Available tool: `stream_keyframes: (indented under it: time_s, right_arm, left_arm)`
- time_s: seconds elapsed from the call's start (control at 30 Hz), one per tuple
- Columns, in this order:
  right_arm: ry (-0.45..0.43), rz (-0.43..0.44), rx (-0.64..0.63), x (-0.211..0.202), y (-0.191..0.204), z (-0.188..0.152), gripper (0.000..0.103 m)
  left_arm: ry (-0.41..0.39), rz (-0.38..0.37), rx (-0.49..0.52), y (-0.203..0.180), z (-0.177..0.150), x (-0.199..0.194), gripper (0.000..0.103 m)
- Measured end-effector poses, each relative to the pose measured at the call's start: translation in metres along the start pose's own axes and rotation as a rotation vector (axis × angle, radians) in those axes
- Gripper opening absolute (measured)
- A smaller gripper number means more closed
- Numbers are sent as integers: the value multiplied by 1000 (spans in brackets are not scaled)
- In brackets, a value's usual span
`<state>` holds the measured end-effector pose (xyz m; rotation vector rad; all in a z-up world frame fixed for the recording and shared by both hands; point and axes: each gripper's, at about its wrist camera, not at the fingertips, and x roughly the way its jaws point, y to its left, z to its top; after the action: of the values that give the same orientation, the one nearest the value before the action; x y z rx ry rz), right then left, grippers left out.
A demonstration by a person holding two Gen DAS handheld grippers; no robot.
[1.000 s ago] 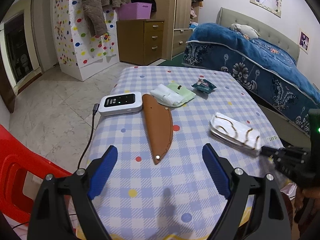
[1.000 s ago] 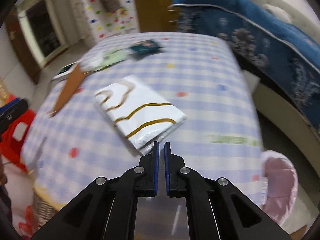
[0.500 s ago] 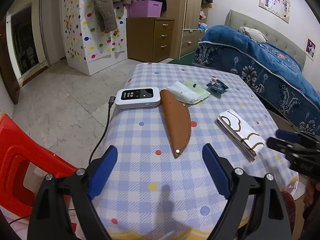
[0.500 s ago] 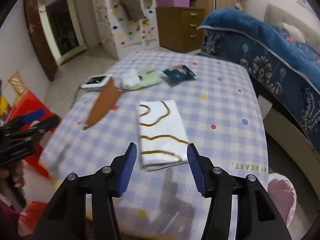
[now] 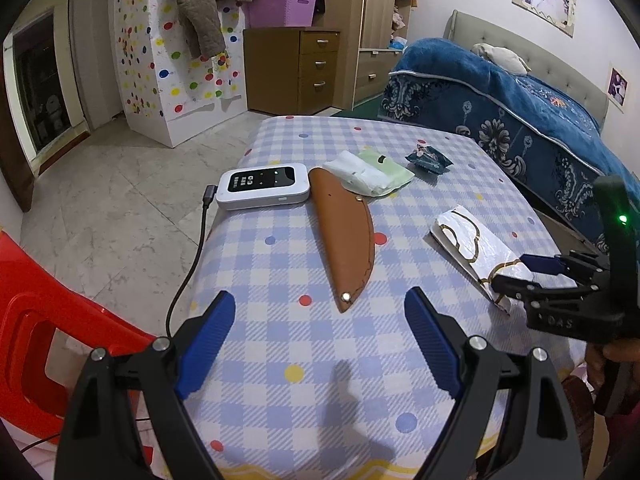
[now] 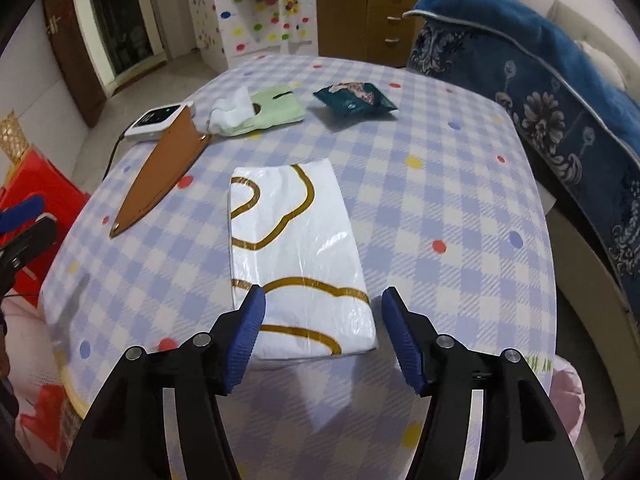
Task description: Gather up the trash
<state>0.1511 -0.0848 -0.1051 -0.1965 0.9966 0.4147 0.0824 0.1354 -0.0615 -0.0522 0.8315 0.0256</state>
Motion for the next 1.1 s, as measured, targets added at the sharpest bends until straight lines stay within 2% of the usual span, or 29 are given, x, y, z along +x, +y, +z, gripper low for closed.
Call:
stream_keyframes:
  time_s: [0.1, 0.23, 0.33, 0.4, 0.47, 0.5, 0.57, 0.63, 0.73, 0.8, 0.97, 1.1]
  right_arm:
    - [17, 39, -15, -6, 6, -8, 61]
    - [8, 89, 33, -9, 2, -11, 62]
    - [6, 61, 15, -8, 7, -9, 68]
    - [15, 14, -46, -5, 20, -10, 69]
    - [2, -19, -87, -7, 28, -12, 59]
    - [7, 0, -85, -7, 29, -12, 51]
    - [1, 3, -91, -9, 33, -14, 44]
    - [-10, -10, -115, -12, 40, -17, 24]
    - [-19, -3, -106, -16, 43, -20, 12]
    - [-39, 26, -58, -24, 36, -18, 9]
    - [-149, 16, 75, -58, 4, -9, 9]
    - [-178, 5, 130, -69, -15, -10, 10]
  left_arm:
    - [7, -2, 2, -1, -1, 2, 84]
    - [9, -3, 3, -2, -1, 2, 84]
    - [7, -1, 7, -5, -1, 1, 84]
    - [4, 1, 4, -4, -2, 0, 84]
    - [1, 4, 2, -3, -2, -1, 84]
    - [2, 6, -1, -3, -3, -1, 84]
    - [7, 7, -4, -2, -4, 0, 84]
    - [11, 6, -2, -2, -6, 0, 84]
    - [28, -2, 4, -5, -9, 4, 84]
    - [32, -3, 8, -6, -10, 7, 84]
    - [38, 8, 3, -11, -2, 23, 84]
    - [58, 33, 17, -19, 9, 47, 84]
